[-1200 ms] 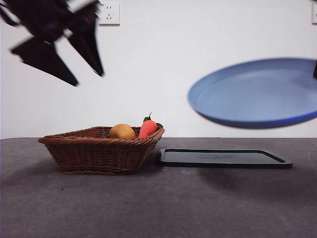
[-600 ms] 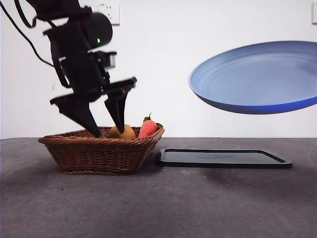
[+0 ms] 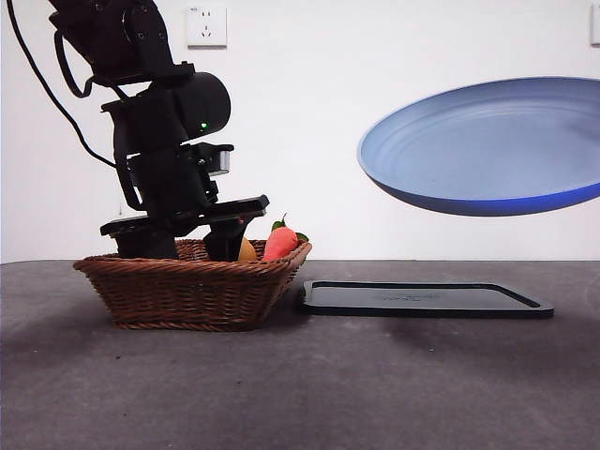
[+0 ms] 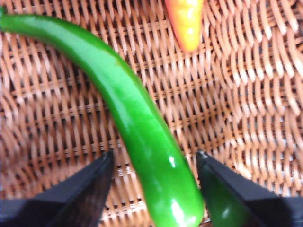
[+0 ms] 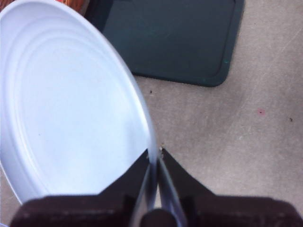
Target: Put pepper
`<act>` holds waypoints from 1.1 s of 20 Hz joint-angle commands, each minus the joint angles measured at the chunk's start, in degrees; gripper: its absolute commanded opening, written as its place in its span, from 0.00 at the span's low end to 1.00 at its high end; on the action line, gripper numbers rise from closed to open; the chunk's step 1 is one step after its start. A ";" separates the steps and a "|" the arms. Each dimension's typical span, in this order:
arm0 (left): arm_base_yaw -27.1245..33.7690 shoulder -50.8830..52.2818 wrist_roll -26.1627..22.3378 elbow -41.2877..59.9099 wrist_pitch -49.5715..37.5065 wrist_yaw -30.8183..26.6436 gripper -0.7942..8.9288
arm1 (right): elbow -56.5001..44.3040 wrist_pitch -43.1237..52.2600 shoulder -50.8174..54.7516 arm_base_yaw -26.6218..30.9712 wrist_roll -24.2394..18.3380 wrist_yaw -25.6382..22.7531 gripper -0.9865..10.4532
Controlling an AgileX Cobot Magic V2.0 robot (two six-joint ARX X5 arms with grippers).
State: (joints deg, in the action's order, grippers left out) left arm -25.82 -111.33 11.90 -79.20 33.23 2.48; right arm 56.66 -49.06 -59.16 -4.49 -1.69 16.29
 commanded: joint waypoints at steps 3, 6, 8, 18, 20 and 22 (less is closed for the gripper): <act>-1.16 -1.40 0.59 -1.22 0.07 0.70 0.22 | 0.61 1.07 -0.35 -0.02 0.74 0.26 0.09; -1.16 -0.83 0.61 -1.22 1.33 0.57 0.22 | 0.61 1.07 -0.35 -0.02 0.74 0.26 0.09; -1.14 0.26 0.61 -1.22 2.03 0.57 0.22 | 0.61 1.07 -0.35 -0.02 0.74 0.26 0.09; -2.03 10.16 1.64 -1.51 5.66 1.49 0.22 | 0.61 1.25 -0.68 -0.02 0.90 0.26 0.09; -2.38 12.92 1.70 -1.51 6.45 4.63 0.22 | 0.61 1.27 -1.62 -0.02 1.79 0.28 0.09; -3.13 16.06 1.90 -1.51 6.43 8.48 0.22 | 0.61 1.29 -3.58 -0.02 2.32 0.31 0.09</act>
State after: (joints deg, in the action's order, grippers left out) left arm -28.36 -94.72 13.41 -79.44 39.83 10.33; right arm 56.66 -48.38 -62.15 -4.49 -0.47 16.32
